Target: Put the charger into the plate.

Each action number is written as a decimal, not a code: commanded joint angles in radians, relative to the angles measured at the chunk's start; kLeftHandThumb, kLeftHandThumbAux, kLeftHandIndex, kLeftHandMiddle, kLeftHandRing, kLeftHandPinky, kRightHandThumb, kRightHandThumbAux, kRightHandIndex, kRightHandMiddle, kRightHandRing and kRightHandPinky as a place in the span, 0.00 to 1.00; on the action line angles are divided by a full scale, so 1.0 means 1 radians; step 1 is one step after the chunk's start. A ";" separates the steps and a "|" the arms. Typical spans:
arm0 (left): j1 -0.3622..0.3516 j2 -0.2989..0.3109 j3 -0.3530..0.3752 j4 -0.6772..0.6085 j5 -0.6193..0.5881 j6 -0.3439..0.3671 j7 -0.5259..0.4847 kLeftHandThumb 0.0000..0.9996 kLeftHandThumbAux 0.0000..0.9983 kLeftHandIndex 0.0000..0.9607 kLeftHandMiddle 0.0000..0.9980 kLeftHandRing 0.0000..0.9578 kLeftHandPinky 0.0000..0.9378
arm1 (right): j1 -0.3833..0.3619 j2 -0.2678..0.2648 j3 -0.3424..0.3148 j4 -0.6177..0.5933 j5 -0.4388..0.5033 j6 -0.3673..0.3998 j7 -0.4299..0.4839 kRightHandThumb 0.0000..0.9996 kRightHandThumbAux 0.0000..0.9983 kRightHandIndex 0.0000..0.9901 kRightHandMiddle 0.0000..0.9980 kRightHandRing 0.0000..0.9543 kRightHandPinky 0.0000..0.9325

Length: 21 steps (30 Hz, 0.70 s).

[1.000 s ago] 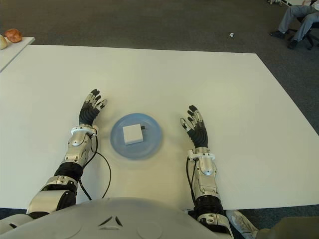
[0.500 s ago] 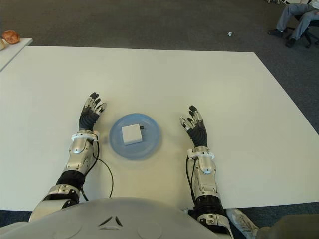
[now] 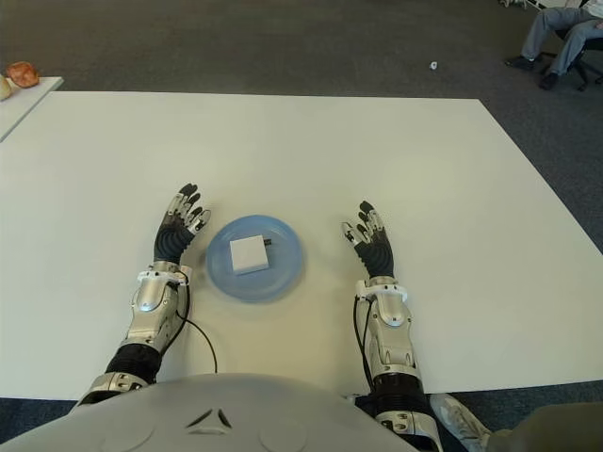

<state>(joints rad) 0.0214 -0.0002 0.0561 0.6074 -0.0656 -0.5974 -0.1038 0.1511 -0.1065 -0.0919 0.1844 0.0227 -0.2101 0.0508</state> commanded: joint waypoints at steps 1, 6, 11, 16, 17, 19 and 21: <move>0.119 -0.007 -0.007 0.081 0.003 0.015 -0.022 0.01 0.71 0.00 0.03 0.03 0.06 | -0.001 -0.012 -0.004 -0.019 0.004 0.069 0.006 0.00 0.64 0.00 0.00 0.00 0.00; 0.128 -0.001 -0.003 0.088 0.010 0.001 -0.023 0.02 0.71 0.00 0.03 0.03 0.06 | -0.009 -0.023 -0.010 -0.043 0.007 0.104 0.006 0.00 0.64 0.00 0.00 0.00 0.00; 0.137 0.007 0.000 0.093 0.014 -0.005 -0.025 0.01 0.71 0.00 0.04 0.03 0.06 | -0.015 -0.032 -0.015 -0.051 0.011 0.119 0.008 0.00 0.63 0.00 0.00 0.00 0.00; 0.142 0.008 -0.001 0.098 0.019 -0.007 -0.024 0.00 0.70 0.00 0.04 0.04 0.06 | -0.023 -0.044 -0.019 -0.051 0.013 0.123 0.013 0.00 0.63 0.00 0.00 0.00 0.00; 0.143 0.009 -0.001 0.098 0.020 -0.008 -0.024 0.00 0.70 0.00 0.04 0.04 0.06 | -0.024 -0.045 -0.019 -0.053 0.013 0.125 0.013 0.00 0.63 0.00 0.00 0.00 0.00; 0.147 0.010 -0.003 0.104 0.024 -0.015 -0.025 0.00 0.68 0.01 0.05 0.04 0.06 | -0.025 -0.047 -0.020 -0.054 0.013 0.127 0.016 0.00 0.63 0.00 0.00 0.00 0.00; 0.149 0.012 -0.004 0.109 0.028 -0.021 -0.026 0.00 0.67 0.01 0.05 0.04 0.06 | -0.027 -0.050 -0.021 -0.055 0.013 0.129 0.017 0.00 0.63 0.00 0.00 0.00 0.00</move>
<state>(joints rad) 0.0254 0.0113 0.0549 0.6066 -0.0428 -0.6206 -0.1136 0.1380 -0.1495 -0.1055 0.1317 0.0313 -0.1152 0.0626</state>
